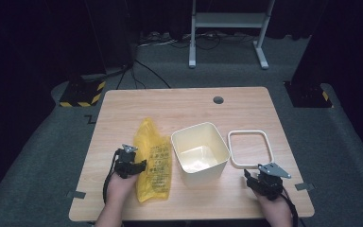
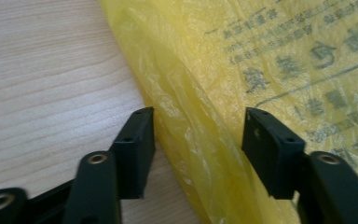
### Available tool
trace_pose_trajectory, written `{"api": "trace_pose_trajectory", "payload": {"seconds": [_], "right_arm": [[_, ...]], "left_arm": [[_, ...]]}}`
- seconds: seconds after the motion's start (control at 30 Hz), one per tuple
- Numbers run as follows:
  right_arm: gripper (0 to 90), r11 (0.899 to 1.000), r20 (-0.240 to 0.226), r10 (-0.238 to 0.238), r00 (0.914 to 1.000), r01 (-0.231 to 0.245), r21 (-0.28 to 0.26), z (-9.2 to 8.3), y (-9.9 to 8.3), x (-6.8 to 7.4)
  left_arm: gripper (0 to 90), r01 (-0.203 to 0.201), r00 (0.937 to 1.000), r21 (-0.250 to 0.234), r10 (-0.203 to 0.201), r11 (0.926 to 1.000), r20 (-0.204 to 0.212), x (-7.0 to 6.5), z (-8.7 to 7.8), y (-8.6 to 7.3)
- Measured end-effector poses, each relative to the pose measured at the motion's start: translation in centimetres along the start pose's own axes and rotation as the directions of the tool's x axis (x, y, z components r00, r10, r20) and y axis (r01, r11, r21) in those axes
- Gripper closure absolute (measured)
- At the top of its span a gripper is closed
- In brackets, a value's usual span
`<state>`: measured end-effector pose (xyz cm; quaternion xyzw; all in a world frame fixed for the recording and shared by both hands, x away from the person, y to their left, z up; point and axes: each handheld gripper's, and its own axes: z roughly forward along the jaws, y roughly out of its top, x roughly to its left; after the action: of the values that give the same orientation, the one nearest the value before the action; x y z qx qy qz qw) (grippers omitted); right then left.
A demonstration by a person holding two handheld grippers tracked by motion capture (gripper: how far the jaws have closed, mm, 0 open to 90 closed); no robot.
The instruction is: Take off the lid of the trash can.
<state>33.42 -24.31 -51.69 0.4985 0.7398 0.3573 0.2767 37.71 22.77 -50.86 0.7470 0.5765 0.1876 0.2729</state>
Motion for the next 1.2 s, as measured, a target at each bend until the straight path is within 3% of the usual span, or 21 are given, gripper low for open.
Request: {"api": "trace_pose_trajectory", "payload": {"seconds": [0.03, 0.1, 0.33, 0.5, 0.53, 0.6, 0.73, 0.83, 0.97, 1.07, 1.2], "right_arm": [[39.5, 1.000, 0.000, 0.000, 1.0000, 0.000, 0.000, 0.0, 0.0, 0.0], [39.6, 1.000, -0.001, -0.014, 0.9999, 0.014, 0.003, 0.1, -0.1, 0.2], [39.7, 1.000, 0.005, -0.021, 0.9998, 0.021, 0.014, 0.3, -0.3, 0.2], [39.7, 1.000, 0.000, -0.024, 0.9997, 0.024, 0.016, 0.2, -0.3, 0.1], [39.7, 1.000, -0.003, -0.026, 0.9997, 0.026, 0.015, 0.2, -0.4, 0.1], [39.1, 0.999, -0.011, -0.025, 0.9996, 0.025, 0.021, 0.2, -0.4, 0.0], [37.4, 1.000, -0.033, -0.016, 0.9993, 0.017, 0.027, 0.1, -0.4, -0.1], [36.2, 0.999, -0.046, -0.013, 0.9989, 0.015, 0.032, 0.1, -0.4, -0.2], [36.7, 0.999, -0.074, -0.011, 0.9972, 0.015, 0.049, 0.2, -0.5, -0.2], [36.4, 0.998, -0.086, -0.013, 0.9962, 0.018, 0.059, 0.2, -0.4, 0.0], [35.1, 0.998, -0.099, -0.017, 0.9949, 0.023, 0.065, 0.3, -0.4, 0.3]], "left_arm": [[49.4, 0.004, 1.0000, -0.001, -0.004, 1.0000, 0.007, 0.0, 0.0, 0.1], [55.5, -0.032, 0.9992, 0.002, 0.032, 0.9995, -0.023, -0.3, 0.0, 0.0], [82.8, -0.059, 0.9981, 0.002, 0.059, 0.9983, 0.015, -1.0, -0.1, 0.0], [87.8, -0.027, 0.9988, -0.052, 0.029, 0.9983, 0.039, -1.2, -0.2, -0.8], [88.0, 0.001, 0.9984, -0.079, 0.004, 0.9969, 0.056, -1.1, -0.4, -1.0], [88.5, 0.027, 0.9969, -0.123, -0.017, 0.9920, 0.077, -0.9, -0.7, -1.4], [88.9, 0.042, 0.9955, -0.195, -0.025, 0.9799, 0.092, -0.8, -1.5, -1.9], [88.9, 0.062, 0.9948, -0.271, -0.037, 0.9607, 0.095, -0.7, -2.3, -2.5], [88.9, 0.117, 0.9904, -0.381, -0.080, 0.9170, 0.113, -0.3, -3.9, -3.1], [88.9, 0.121, 0.9912, -0.454, -0.083, 0.8828, 0.103, 0.0, -5.2, -3.5], [89.0, 0.137, 0.9896, -0.497, -0.095, 0.8567, 0.108, 0.2, -6.0, -4.2]]}}
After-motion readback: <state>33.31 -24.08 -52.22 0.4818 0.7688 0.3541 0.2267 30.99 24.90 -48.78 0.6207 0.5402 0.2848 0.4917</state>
